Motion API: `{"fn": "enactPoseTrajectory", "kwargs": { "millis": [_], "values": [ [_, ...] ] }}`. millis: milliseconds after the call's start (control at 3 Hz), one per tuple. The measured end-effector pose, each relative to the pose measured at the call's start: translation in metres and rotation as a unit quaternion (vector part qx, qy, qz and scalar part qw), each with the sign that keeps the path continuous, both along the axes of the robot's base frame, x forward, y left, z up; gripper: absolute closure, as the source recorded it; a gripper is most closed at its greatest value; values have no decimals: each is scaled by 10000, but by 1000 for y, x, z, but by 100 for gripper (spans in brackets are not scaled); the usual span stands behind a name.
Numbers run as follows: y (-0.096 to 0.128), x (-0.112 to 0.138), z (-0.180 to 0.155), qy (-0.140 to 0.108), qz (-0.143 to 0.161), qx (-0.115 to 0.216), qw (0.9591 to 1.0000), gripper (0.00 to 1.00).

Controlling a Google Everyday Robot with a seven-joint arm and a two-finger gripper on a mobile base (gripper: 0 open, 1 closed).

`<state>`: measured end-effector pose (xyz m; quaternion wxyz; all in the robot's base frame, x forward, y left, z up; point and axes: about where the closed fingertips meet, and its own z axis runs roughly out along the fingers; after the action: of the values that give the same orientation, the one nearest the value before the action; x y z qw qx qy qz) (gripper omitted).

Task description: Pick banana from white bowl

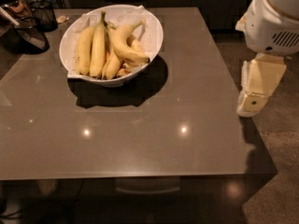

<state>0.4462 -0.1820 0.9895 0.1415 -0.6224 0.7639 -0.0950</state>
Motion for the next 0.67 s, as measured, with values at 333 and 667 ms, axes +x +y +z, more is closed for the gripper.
{"fn": "enactPoseTrajectory", "kwargs": {
  "millis": [333,667],
  "values": [
    [9,-1,1,121,-24,248,9996,0],
    [40,2,22,89,149,498,9986,0]
  ]
}}
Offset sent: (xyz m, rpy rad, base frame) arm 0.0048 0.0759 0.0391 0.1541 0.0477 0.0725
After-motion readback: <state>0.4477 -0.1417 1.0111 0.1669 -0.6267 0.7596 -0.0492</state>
